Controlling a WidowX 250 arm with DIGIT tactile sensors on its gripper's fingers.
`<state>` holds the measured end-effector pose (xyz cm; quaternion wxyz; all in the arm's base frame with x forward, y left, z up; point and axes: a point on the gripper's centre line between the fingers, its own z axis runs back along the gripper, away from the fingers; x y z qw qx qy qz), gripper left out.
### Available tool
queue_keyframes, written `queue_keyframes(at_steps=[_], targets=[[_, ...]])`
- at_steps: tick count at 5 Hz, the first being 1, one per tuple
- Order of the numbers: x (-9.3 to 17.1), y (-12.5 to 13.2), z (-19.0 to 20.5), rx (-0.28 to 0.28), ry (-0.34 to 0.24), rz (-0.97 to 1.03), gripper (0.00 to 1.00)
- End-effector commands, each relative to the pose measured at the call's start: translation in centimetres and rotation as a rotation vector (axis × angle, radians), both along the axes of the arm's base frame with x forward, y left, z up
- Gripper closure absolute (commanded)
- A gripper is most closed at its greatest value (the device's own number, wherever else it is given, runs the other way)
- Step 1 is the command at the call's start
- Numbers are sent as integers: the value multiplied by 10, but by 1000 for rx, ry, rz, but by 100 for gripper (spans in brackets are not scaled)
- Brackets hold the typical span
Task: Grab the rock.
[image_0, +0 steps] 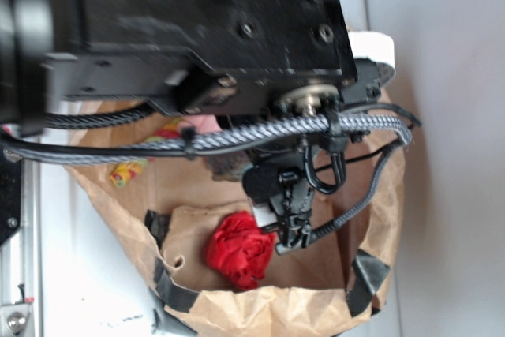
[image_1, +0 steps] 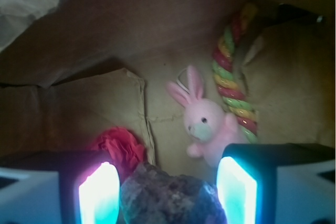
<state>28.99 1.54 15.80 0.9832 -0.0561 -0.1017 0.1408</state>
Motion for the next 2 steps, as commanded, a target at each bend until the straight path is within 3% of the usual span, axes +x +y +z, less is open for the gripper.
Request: queue_keyframes(at_steps=[1,2], targets=[[-6,8,63,-11,-129,19,100],[-12,6,69,-24,-138,-8,100]])
